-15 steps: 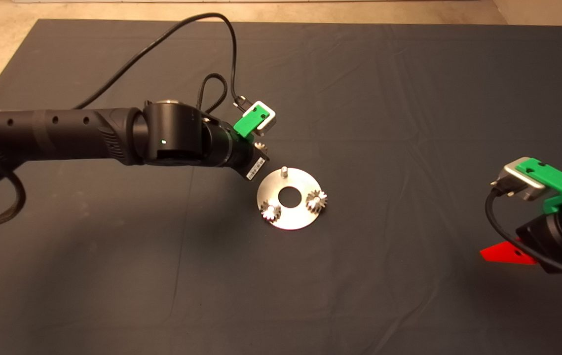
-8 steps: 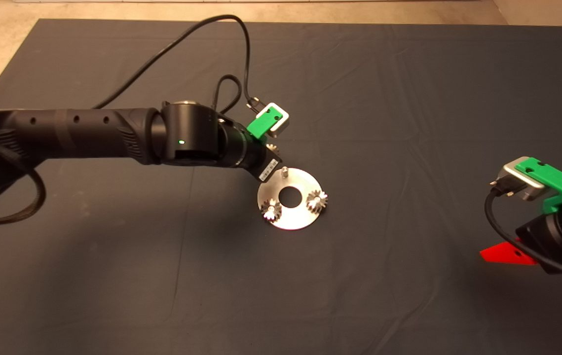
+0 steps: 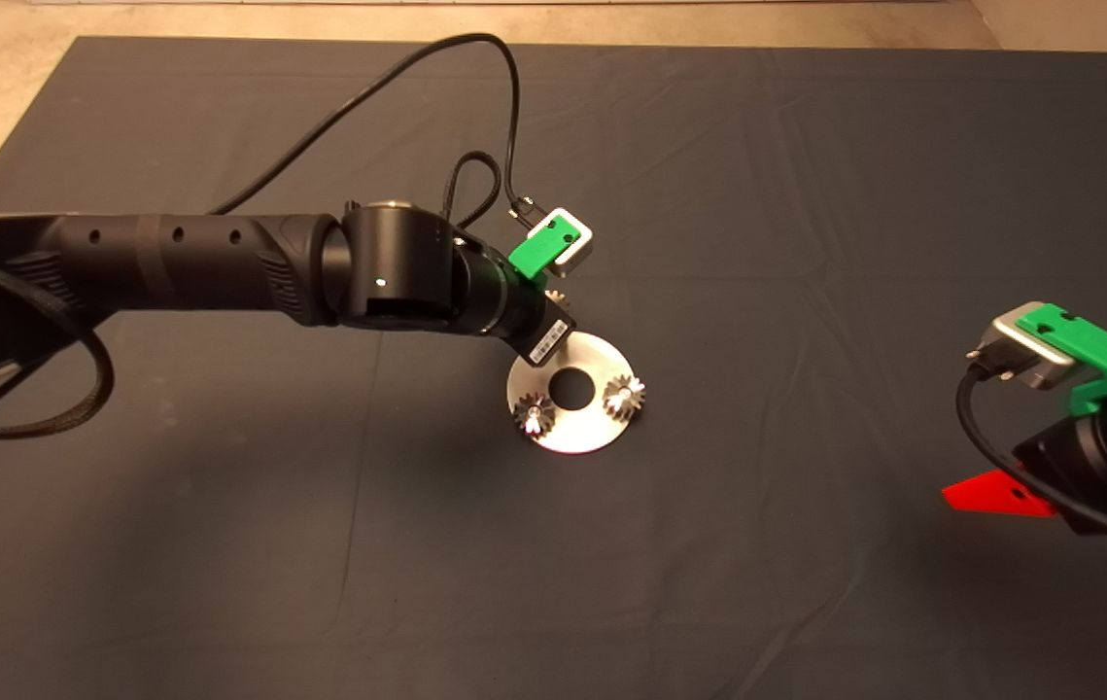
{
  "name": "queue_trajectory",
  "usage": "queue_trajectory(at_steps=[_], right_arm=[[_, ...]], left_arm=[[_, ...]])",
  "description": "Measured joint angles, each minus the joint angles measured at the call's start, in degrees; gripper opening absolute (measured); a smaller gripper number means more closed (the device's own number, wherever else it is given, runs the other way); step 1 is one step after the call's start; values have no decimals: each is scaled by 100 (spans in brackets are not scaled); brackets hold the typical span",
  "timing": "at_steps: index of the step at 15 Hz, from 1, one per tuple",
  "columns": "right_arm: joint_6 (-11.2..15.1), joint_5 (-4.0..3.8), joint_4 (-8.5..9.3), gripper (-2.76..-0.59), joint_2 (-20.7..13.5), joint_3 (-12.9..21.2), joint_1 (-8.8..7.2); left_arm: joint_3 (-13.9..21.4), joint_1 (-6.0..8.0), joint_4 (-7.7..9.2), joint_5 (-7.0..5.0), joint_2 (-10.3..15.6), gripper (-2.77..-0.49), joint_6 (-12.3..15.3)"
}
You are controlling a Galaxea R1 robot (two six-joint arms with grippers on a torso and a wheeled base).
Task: Install three planetary gears onto the carrier pins
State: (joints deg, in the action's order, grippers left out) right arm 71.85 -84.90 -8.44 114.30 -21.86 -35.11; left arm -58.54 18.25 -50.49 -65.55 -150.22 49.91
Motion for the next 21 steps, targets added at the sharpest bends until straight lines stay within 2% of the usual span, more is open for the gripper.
queue_trajectory(at_steps=[2, 5, 12, 16, 21], right_arm=[[-1, 2, 0, -144, 1, 1, -20], [-2, -2, 0, -144, 1, 0, -46], [0, -16, 0, -144, 12, 0, -48], [-2, -16, 0, -144, 12, 0, -48], [-2, -16, 0, -144, 12, 0, -48]], left_arm=[[-38, -27, 9, 20, -82, -265, -2], [-240, -191, 20, 43, -107, -265, -5], [-336, -185, 17, 23, -173, -266, -24], [-339, -186, 20, 32, -295, -266, -27], [-339, -187, 119, 61, -303, -266, -24]])
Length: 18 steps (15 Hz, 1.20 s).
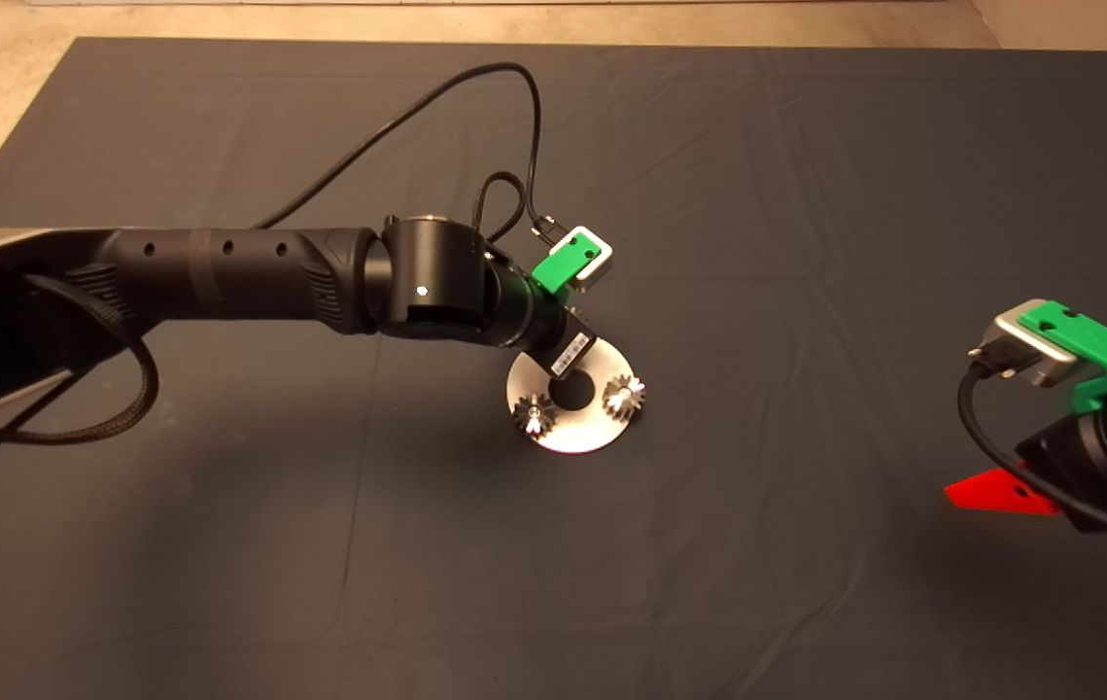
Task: Install three planetary gears onto the carrier pins
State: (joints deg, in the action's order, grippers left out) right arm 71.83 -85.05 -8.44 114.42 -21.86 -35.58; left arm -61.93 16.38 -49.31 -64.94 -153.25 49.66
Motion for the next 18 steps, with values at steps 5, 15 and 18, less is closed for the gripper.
queue_trajectory(at_steps=[5, 15, 18], right_arm=[[-2, 0, 0, -144, -1, 0, 0], [-2, 0, 1, -144, -15, 0, -82], [-2, 0, 0, -144, -13, 0, -82]], left_arm=[[0, -18, 2, 6, 41, -266, -2], [7, -83, -31, 171, 36, -266, 2], [9, -97, -49, 183, 38, -266, 0]])
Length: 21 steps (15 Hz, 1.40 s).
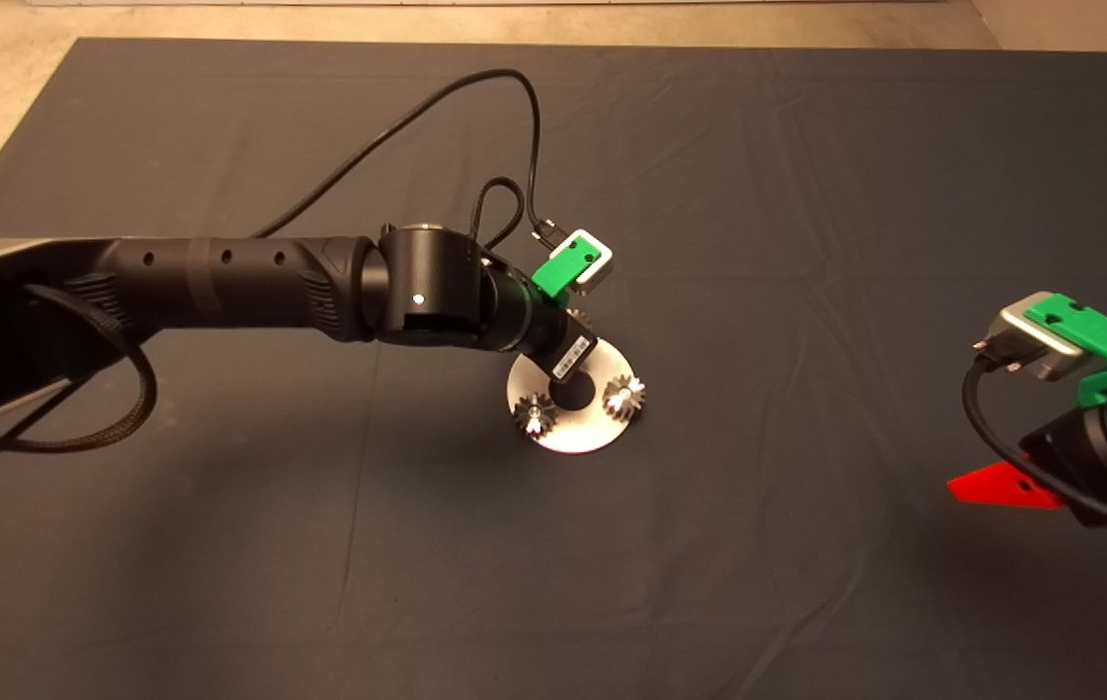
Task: Install three planetary gears onto the carrier pins
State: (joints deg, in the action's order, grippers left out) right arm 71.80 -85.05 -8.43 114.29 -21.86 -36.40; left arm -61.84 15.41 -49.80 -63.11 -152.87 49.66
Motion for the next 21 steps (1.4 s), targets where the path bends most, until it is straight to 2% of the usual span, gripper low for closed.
queue_trajectory(at_steps=[21], right_arm=[[2, 0, 3, -144, -2, 0, 0]], left_arm=[[38, -95, -128, 41, 0, -266, -47]])
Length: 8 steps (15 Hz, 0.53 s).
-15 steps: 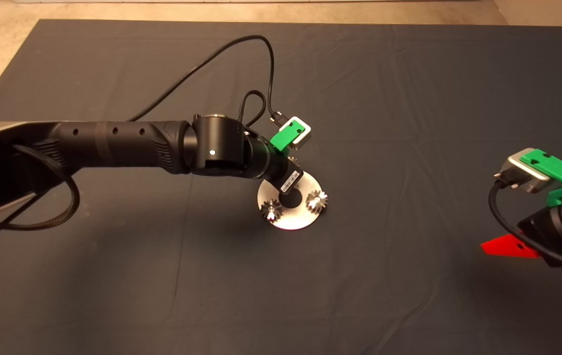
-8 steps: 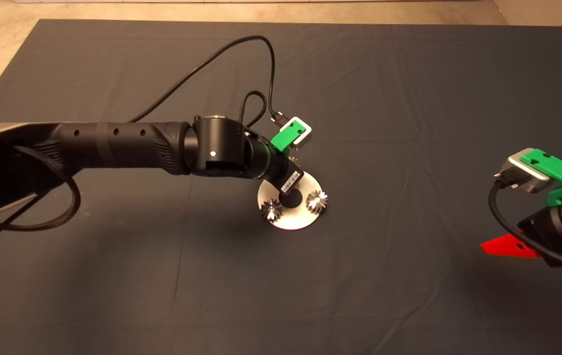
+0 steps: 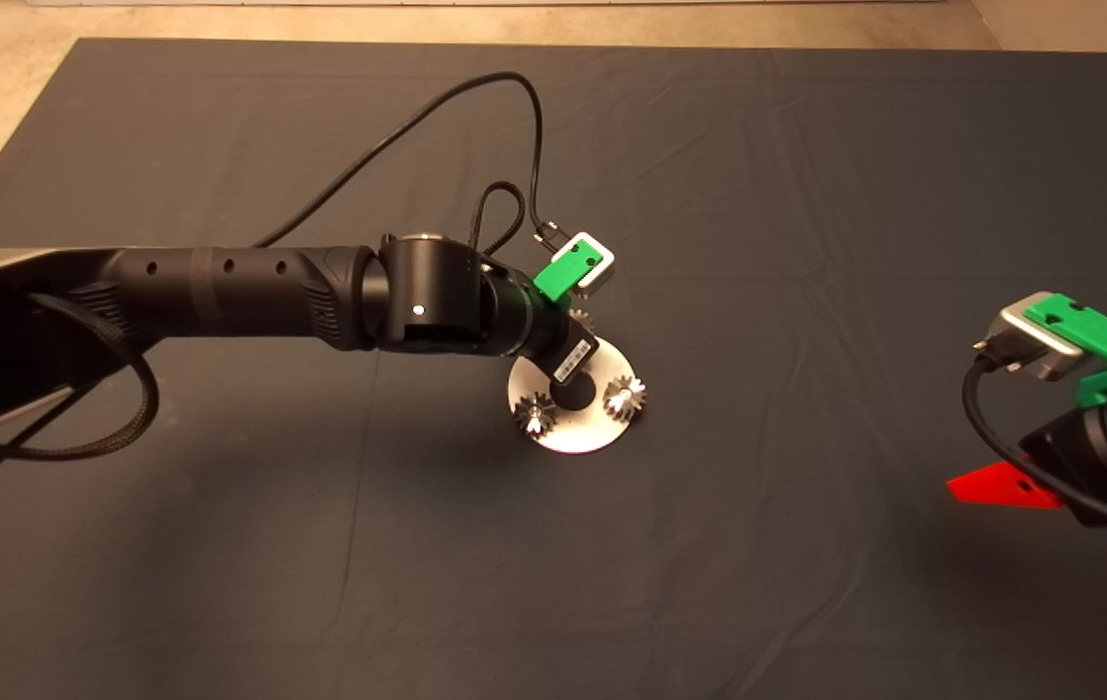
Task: Install three planetary gears onto the carrier pins
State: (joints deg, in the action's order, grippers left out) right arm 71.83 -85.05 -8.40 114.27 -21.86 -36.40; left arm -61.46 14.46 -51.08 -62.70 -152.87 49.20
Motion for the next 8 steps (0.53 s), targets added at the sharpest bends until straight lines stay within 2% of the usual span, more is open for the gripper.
queue_trajectory(at_steps=[5, 8], right_arm=[[-2, 0, 6, -144, 0, 0, 0], [0, 0, 9, -144, -2, 0, 0]], left_arm=[[0, -2, 15, 33, 2, -266, -25], [-7, -33, 50, 228, 39, -266, -43]])
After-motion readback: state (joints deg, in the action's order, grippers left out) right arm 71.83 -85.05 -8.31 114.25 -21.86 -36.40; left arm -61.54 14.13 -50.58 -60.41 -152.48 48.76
